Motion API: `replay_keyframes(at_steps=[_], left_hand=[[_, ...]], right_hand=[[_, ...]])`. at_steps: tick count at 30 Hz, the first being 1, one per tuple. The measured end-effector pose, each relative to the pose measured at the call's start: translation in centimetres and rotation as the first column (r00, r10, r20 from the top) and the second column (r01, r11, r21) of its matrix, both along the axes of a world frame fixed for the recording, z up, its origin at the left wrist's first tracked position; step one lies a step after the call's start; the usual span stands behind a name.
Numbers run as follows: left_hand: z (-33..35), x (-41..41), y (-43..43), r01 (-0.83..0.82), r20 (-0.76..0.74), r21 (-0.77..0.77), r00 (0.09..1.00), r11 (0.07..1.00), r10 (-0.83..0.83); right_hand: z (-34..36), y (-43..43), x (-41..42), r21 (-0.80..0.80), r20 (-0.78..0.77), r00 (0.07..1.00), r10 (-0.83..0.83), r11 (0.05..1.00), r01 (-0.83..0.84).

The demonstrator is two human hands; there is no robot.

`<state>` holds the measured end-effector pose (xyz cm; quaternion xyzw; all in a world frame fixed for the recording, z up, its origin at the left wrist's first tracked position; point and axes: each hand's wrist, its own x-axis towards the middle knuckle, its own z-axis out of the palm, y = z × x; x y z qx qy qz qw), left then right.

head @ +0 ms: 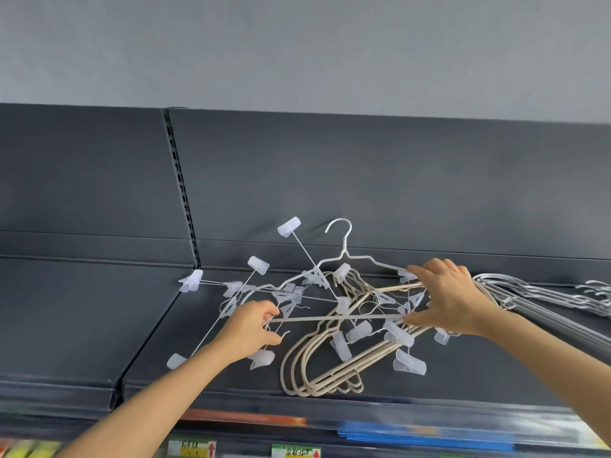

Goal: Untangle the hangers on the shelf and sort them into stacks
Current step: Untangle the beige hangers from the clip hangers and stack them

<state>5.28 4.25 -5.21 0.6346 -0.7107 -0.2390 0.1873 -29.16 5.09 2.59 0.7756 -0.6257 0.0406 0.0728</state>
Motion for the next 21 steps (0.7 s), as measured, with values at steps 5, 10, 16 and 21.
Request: replay_keyframes(at_steps=[5,10,16,21], left_hand=[[-0.9,0.9,-0.6,-0.16,-0.218,0.103,0.959,0.982,0.18],[-0.5,1.9,-1.7,-0.276,-0.415,0.14,0.856,0.951,0.31],[-0.6,0.9,-1.2,-0.171,-0.113,0.138,0.976,0.976,0.187],[-0.8,0.2,-1.2,-0.177,-0.099,0.153,0.976,0.972,0.193]], right_hand=[[0.1,0.8,0.0,-0.026,-0.003,1.0,-0.021,0.999,0.02],[-0.3,1.6,0.0,-0.015,0.018,0.999,-0.044,0.999,0.044],[-1.1,2.2,-0.1,0.008,0.059,0.995,-0.075,0.997,0.075],[-1.6,2.4,-0.4,0.017,0.069,0.994,-0.083,0.996,0.082]])
